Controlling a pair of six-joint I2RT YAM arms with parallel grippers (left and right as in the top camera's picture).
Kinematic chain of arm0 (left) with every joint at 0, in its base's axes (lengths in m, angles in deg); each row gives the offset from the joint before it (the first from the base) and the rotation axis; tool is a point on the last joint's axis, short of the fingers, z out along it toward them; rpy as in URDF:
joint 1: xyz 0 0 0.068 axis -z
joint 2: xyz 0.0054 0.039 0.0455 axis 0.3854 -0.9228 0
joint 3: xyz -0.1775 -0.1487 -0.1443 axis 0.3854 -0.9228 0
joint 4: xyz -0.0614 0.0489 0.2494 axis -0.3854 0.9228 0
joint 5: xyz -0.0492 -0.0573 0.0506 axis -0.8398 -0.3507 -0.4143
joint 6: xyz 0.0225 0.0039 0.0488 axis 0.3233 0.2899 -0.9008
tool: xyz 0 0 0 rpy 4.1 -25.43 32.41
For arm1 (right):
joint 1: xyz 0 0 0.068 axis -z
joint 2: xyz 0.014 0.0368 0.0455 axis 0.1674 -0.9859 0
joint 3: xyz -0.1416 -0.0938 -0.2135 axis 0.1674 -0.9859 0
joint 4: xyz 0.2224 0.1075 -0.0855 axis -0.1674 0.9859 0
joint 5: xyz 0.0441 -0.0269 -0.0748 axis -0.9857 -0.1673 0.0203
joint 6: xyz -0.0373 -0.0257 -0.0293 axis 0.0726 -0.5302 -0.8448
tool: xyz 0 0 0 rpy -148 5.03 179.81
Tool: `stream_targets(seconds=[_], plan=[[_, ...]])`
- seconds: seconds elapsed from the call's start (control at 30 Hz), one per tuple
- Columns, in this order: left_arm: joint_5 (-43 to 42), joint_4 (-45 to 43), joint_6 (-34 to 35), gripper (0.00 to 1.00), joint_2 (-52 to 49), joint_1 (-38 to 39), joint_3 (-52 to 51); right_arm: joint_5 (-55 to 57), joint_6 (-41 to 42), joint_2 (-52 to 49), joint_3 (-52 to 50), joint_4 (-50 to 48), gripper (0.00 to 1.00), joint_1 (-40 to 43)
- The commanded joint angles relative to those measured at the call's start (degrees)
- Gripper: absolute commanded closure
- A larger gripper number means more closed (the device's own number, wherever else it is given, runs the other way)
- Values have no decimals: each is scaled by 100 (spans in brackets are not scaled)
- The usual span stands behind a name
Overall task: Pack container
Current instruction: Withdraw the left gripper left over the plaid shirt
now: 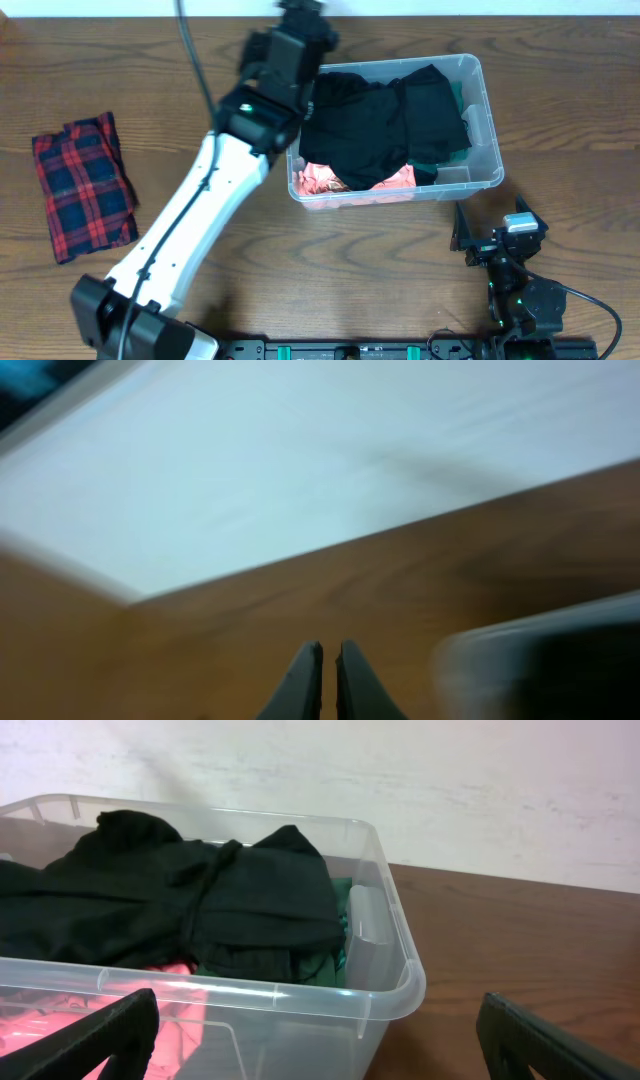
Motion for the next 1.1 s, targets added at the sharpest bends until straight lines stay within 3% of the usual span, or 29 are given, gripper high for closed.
stream_targets(seconds=[0.0, 0.13, 0.27, 0.37, 0.4, 0.67, 0.9, 1.07], plan=[[1375, 472, 151, 92, 15, -444, 26, 37, -72, 22, -9, 22, 1, 33], [1499, 1327, 1029, 91, -15, -1172, 2, 37, -72, 22, -9, 22, 1, 33], [1268, 1976, 2426, 91, -59, -2111, -153, 37, -70, 22, -9, 22, 1, 33], [647, 2096, 2927, 83, -61, -2787, -380, 37, -72, 22, -9, 22, 1, 33], [485, 2098, 3023, 75, -61, -3045, -481, 37, -72, 22, -9, 22, 1, 33], [-378, 1836, 3237, 63, -61, -4177, -1126, 37, -72, 22, -9, 22, 1, 33], [-376, 1353, 2953, 55, -66, -4339, -1722, 37, -72, 22, -9, 24, 1, 33], [-378, 608, 2905, 42, -72, -4339, -2398, 37, -72, 22, -9, 24, 1, 33]])
